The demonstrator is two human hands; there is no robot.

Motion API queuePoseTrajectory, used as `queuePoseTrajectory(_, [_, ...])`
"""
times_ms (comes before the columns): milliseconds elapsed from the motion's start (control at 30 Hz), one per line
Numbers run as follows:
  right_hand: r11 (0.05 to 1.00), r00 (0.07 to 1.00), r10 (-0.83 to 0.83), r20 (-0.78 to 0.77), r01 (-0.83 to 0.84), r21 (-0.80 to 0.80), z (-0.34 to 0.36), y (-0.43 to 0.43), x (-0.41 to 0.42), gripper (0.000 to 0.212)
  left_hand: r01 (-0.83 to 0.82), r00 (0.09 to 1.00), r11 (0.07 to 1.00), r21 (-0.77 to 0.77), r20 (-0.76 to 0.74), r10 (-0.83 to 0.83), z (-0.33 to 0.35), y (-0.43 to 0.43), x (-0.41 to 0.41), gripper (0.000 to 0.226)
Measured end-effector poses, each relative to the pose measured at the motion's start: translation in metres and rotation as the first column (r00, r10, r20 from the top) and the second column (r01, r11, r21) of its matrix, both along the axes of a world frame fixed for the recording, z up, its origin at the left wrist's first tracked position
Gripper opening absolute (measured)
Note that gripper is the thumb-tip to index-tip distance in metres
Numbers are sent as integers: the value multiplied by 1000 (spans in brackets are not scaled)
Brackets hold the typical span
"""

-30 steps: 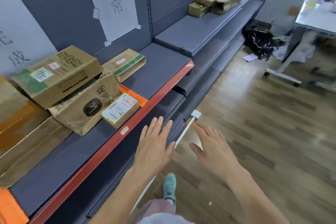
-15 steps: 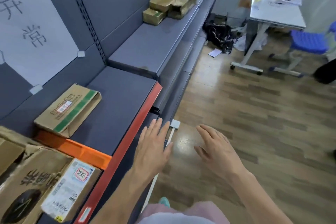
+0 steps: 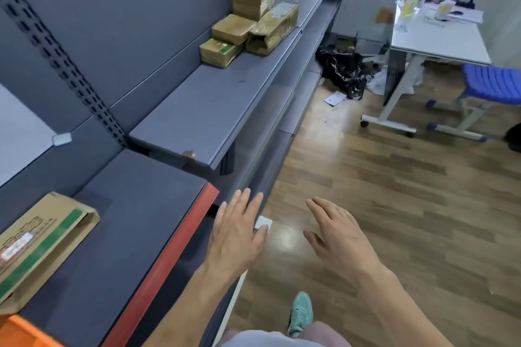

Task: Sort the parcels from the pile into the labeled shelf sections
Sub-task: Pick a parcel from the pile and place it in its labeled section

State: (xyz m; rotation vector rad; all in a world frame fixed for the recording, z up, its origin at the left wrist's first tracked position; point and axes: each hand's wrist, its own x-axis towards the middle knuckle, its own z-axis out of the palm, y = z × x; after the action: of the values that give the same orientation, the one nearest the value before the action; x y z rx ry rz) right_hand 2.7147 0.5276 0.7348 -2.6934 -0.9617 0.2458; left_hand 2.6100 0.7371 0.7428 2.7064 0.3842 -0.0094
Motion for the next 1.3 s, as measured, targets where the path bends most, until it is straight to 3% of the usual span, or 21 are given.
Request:
queuePoseTrajectory(467, [990,989,143,-29,-143,22,0,26,196,63,-131,990,990,-41,-61,129,-2,8,172,66])
queuePoseTrajectory(967, [995,998,67,22,-68,69,7,114,391,58,-73,997,995,-74,10,74,-1,108,394,66])
queuePoseTrajectory(1300, [961,962,273,-5,-272,46,-4,163,523,61,-259,966,962,-81,-27,258,-16,134,489,67])
